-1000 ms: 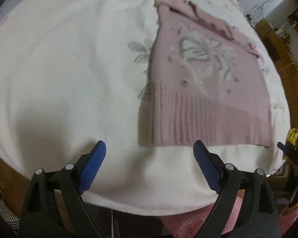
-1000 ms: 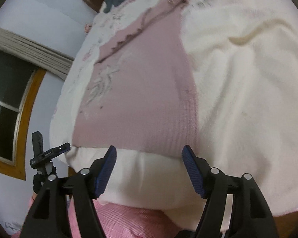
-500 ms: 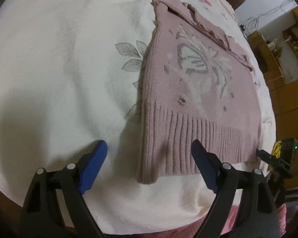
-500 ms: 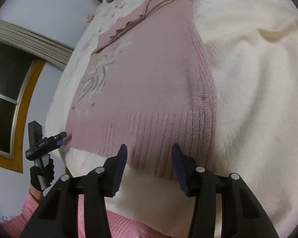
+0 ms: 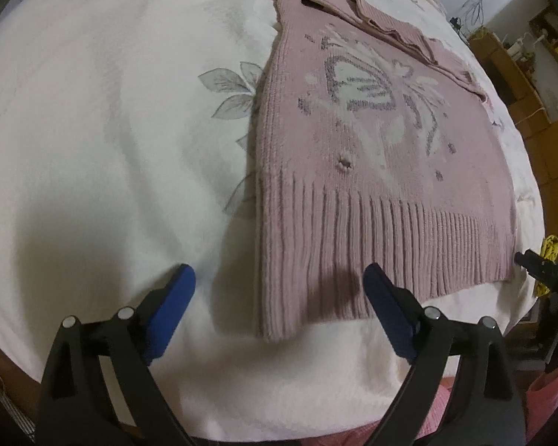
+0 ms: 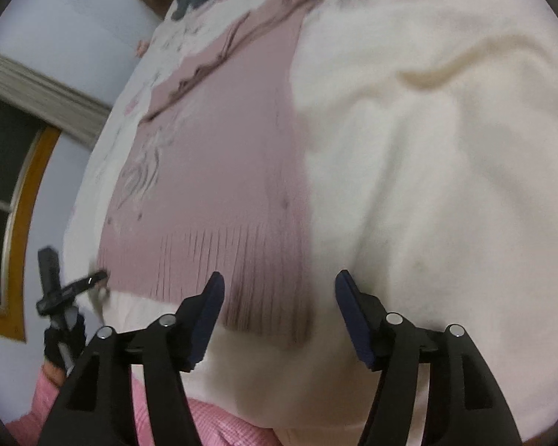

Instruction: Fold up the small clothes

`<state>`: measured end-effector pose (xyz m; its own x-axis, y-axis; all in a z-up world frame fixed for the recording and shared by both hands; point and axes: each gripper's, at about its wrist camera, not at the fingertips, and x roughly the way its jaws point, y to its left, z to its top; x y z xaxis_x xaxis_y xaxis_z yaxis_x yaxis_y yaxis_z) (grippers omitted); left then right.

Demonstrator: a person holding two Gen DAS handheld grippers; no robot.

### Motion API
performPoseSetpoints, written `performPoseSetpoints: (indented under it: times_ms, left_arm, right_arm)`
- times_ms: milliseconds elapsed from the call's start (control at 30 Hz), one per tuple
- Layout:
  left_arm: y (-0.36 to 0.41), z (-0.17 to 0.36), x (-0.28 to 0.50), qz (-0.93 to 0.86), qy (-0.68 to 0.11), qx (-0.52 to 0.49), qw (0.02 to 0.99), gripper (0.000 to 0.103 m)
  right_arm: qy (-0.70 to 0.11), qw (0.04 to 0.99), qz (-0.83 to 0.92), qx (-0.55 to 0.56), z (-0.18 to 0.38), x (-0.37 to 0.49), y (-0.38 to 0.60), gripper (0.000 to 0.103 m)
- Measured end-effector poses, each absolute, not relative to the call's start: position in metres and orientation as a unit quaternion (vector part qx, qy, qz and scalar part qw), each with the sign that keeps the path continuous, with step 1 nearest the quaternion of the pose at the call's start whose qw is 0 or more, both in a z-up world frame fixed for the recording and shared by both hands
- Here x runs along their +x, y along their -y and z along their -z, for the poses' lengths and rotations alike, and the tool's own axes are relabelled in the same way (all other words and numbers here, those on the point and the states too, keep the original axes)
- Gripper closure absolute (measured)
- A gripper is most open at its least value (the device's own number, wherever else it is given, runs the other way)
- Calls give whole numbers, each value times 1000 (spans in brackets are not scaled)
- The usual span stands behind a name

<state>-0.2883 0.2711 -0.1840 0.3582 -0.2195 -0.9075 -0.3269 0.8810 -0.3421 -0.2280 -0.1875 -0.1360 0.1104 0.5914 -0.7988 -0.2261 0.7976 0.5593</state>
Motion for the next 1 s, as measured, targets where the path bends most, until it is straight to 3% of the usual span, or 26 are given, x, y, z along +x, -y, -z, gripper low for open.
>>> performPoseSetpoints:
  times_ms: [100,133,167,200,267,300,333,700,1000]
  left_arm:
    - [-265,180,-286,-18,-560,-242,792,15]
    - [-264,179,-284,-16,-560,-241,793,23]
    - [-262,178,-283,-16,-562,-234,793,32]
    - [-260,177,-282,-13,-563,-230,794,39]
    - [-259,176,-280,1,-567,-237,789,70]
    - [-259,175,-278,6,-567,-244,787,78]
    - [-260,174,-277,13,-566,-252,785,94]
    - [-286,103,-228,88,-444,-338,825,94]
    - [-329,131,-158,49,-440,-370,817,94]
  right_arm:
    - [-616,707,-312,153,148,-234,174,43]
    - [-617,706,-315,146,149,-235,169,46]
    - [-618,705,-318,139,149,-235,166,53]
    - [-619,702,-321,141,149,-235,165,69]
    - [-619,690,-333,173,148,-233,169,88]
    - [-617,686,-337,186,147,-232,170,89]
    - [-615,684,-342,194,144,-231,173,89]
    - [-526,683,-414,292,65,-183,194,91]
    - [-538,694,-384,286,74,-101,175,91]
